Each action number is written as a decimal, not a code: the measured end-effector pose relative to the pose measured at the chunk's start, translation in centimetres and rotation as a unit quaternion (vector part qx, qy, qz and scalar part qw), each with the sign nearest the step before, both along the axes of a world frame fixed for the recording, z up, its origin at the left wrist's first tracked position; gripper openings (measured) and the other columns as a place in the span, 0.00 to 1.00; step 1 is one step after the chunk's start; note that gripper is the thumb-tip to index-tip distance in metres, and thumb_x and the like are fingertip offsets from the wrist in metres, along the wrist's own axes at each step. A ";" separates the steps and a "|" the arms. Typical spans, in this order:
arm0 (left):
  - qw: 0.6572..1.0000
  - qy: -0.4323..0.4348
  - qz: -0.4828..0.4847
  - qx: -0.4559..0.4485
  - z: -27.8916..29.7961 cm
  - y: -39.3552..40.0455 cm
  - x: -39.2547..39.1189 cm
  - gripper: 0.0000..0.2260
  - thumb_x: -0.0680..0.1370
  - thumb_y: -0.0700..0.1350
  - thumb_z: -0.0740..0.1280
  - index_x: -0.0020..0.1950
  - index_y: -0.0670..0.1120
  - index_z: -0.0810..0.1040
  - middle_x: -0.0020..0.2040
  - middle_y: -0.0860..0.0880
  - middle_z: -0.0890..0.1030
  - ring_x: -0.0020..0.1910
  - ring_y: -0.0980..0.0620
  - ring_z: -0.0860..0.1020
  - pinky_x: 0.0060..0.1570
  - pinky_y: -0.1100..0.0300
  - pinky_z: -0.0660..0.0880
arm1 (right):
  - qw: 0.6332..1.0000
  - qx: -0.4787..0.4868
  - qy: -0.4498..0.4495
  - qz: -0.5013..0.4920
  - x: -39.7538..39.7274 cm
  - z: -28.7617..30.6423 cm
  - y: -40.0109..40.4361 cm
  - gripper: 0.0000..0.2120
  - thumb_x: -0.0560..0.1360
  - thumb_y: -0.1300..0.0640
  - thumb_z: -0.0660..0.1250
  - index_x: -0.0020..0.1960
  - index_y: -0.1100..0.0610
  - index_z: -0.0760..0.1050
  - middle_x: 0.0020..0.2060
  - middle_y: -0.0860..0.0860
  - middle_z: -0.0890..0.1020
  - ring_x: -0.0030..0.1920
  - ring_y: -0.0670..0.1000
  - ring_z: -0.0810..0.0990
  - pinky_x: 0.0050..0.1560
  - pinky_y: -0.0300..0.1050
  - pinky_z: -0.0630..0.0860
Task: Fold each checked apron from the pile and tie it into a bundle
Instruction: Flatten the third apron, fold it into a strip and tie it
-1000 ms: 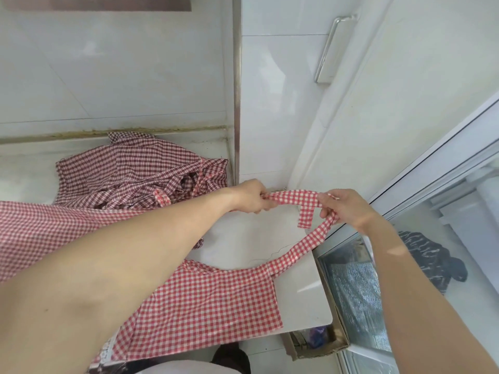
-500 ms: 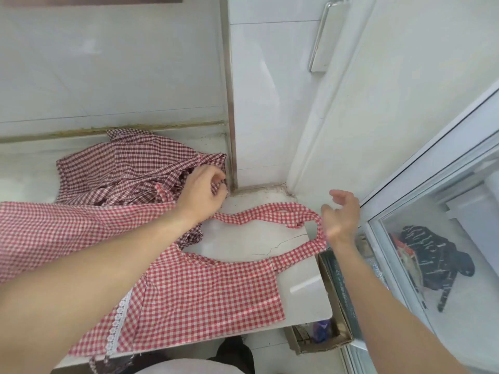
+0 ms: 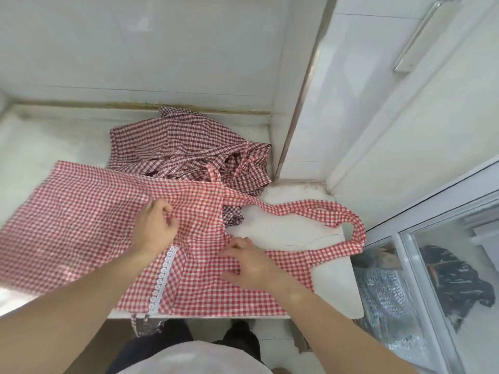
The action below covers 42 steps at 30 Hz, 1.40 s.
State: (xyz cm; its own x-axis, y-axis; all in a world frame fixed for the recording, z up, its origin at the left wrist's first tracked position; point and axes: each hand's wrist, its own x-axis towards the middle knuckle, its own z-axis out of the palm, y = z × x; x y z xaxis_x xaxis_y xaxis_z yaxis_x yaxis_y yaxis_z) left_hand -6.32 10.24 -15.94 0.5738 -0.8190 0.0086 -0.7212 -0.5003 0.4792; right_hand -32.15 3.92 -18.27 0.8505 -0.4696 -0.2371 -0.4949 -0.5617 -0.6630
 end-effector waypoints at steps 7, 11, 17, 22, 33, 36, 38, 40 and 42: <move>0.968 -0.008 -0.006 0.251 -3.0 6.1 5.6 0.31 0.78 0.67 0.58 0.78 0.58 0.56 0.77 0.42 0.54 0.77 0.38 0.53 0.73 0.33 0.52 | 0.994 -0.071 0.051 -0.062 -2.2 -0.9 -0.3 0.26 0.74 0.42 0.69 0.71 0.40 0.71 0.70 0.42 0.67 0.70 0.46 0.63 0.73 0.55 0.61; 0.961 0.006 -0.057 0.269 -3.4 8.2 7.1 0.36 0.77 0.69 0.57 0.80 0.59 0.48 0.81 0.47 0.45 0.80 0.42 0.44 0.72 0.30 0.45 | 0.985 -0.085 0.120 -0.094 -2.3 0.1 0.0 0.27 0.74 0.47 0.70 0.72 0.40 0.70 0.73 0.42 0.65 0.73 0.48 0.61 0.74 0.60 0.57; 0.992 -0.019 -0.095 0.084 -3.4 12.2 7.9 0.21 0.74 0.56 0.71 0.63 0.47 0.75 0.63 0.46 0.71 0.64 0.44 0.68 0.69 0.40 0.66 | 0.962 -0.180 0.112 -0.172 2.1 1.6 5.3 0.24 0.71 0.61 0.70 0.67 0.53 0.75 0.67 0.51 0.72 0.69 0.55 0.68 0.70 0.62 0.67; 0.976 0.036 -0.178 0.118 -3.5 14.9 8.6 0.24 0.76 0.65 0.64 0.66 0.52 0.73 0.64 0.53 0.70 0.67 0.50 0.65 0.72 0.47 0.61 | 0.981 -0.106 0.152 -0.058 7.0 1.6 11.3 0.44 0.71 0.32 0.65 0.80 0.40 0.48 0.80 0.46 0.46 0.80 0.53 0.41 0.76 0.61 0.40; 0.923 -0.048 -0.318 0.211 -5.4 20.9 9.6 0.45 0.79 0.58 0.64 0.77 0.56 0.29 0.76 0.54 0.25 0.75 0.54 0.25 0.74 0.50 0.26 | 0.951 -0.212 0.225 -0.023 6.8 -2.0 16.3 0.35 0.81 0.34 0.40 0.80 0.49 0.32 0.80 0.52 0.37 0.79 0.57 0.36 0.77 0.62 0.35; 0.926 -0.044 -0.323 0.193 -5.8 21.7 9.6 0.44 0.81 0.54 0.62 0.77 0.54 0.27 0.77 0.52 0.25 0.74 0.53 0.24 0.70 0.50 0.23 | 0.942 -0.247 0.222 -0.034 6.0 -2.3 17.3 0.38 0.81 0.45 0.60 0.81 0.57 0.43 0.80 0.56 0.52 0.79 0.60 0.51 0.77 0.64 0.53; 0.929 -0.073 -0.317 0.179 -6.3 22.6 9.4 0.43 0.81 0.50 0.63 0.78 0.52 0.29 0.79 0.49 0.29 0.76 0.49 0.26 0.71 0.46 0.25 | 0.946 -0.250 0.201 -0.033 5.8 -2.1 17.6 0.42 0.74 0.55 0.72 0.80 0.60 0.52 0.77 0.58 0.62 0.77 0.60 0.60 0.73 0.64 0.64; 0.943 -0.085 -0.268 0.180 -6.2 23.4 8.6 0.43 0.81 0.48 0.64 0.79 0.48 0.32 0.80 0.45 0.33 0.77 0.44 0.30 0.71 0.42 0.25 | 0.956 -0.236 0.166 -0.049 5.7 -1.7 17.5 0.41 0.64 0.63 0.79 0.74 0.62 0.66 0.70 0.59 0.74 0.70 0.60 0.72 0.65 0.62 0.74; 0.957 -0.077 -0.214 0.180 -5.8 23.7 7.7 0.39 0.82 0.46 0.61 0.80 0.46 0.32 0.80 0.45 0.33 0.78 0.43 0.33 0.71 0.41 0.25 | 0.956 -0.249 0.133 -0.075 5.5 -1.1 17.4 0.35 0.58 0.67 0.82 0.64 0.63 0.78 0.59 0.59 0.82 0.60 0.59 0.82 0.58 0.59 0.80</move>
